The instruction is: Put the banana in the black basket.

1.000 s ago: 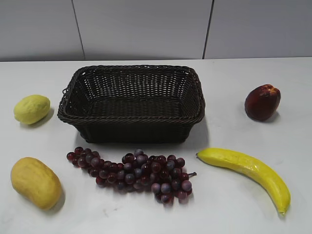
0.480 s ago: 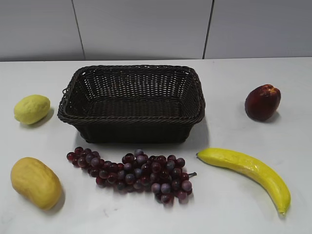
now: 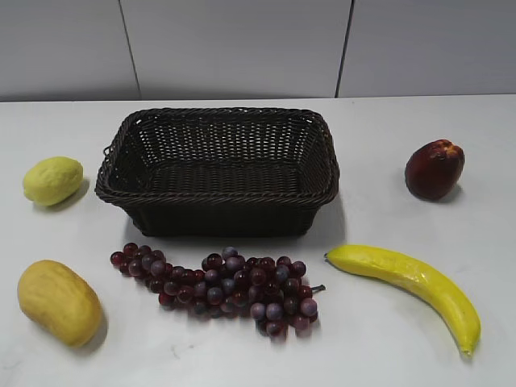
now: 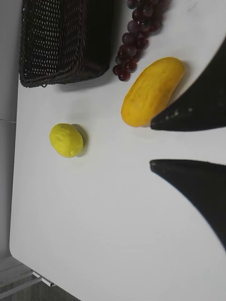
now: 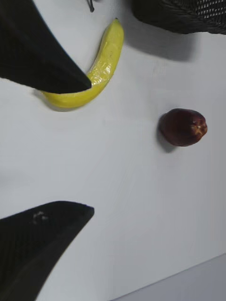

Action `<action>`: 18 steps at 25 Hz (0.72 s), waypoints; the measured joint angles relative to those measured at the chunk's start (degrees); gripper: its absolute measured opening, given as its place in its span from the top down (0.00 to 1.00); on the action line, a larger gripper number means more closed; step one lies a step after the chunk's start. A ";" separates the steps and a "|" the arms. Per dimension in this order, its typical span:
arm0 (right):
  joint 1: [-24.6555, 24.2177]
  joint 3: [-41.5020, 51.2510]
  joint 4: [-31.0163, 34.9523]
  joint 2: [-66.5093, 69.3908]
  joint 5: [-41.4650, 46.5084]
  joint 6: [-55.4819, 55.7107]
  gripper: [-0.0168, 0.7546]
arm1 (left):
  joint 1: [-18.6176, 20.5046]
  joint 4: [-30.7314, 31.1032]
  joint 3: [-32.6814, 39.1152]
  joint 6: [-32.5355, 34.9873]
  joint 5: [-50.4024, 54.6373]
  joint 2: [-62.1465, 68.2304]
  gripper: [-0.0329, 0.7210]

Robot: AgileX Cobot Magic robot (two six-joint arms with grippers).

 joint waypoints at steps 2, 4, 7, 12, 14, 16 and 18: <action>0.00 -0.50 0.48 4.72 -1.24 0.00 0.24 | 0.00 0.00 0.00 0.00 0.00 0.00 0.69; 0.00 -1.68 0.48 9.94 -1.65 -0.46 0.24 | 0.00 0.00 0.00 0.00 0.00 0.00 0.69; 0.00 -3.93 0.48 17.58 -1.90 -1.70 0.24 | 0.00 0.00 0.00 0.00 0.00 0.00 0.69; 0.00 -7.27 1.05 29.07 -1.90 -3.37 0.24 | 0.00 0.00 0.00 0.00 0.00 0.00 0.69; 0.00 -8.52 2.15 33.39 -1.46 -5.10 0.24 | 0.00 0.00 0.00 0.00 0.00 0.00 0.69; 0.00 -9.36 4.22 36.95 -1.19 -6.82 0.24 | 0.00 0.00 0.00 0.00 0.00 0.00 0.69; 0.00 -10.24 6.58 40.28 -1.08 -8.33 0.24 | 0.00 0.00 0.00 0.00 0.00 0.00 0.69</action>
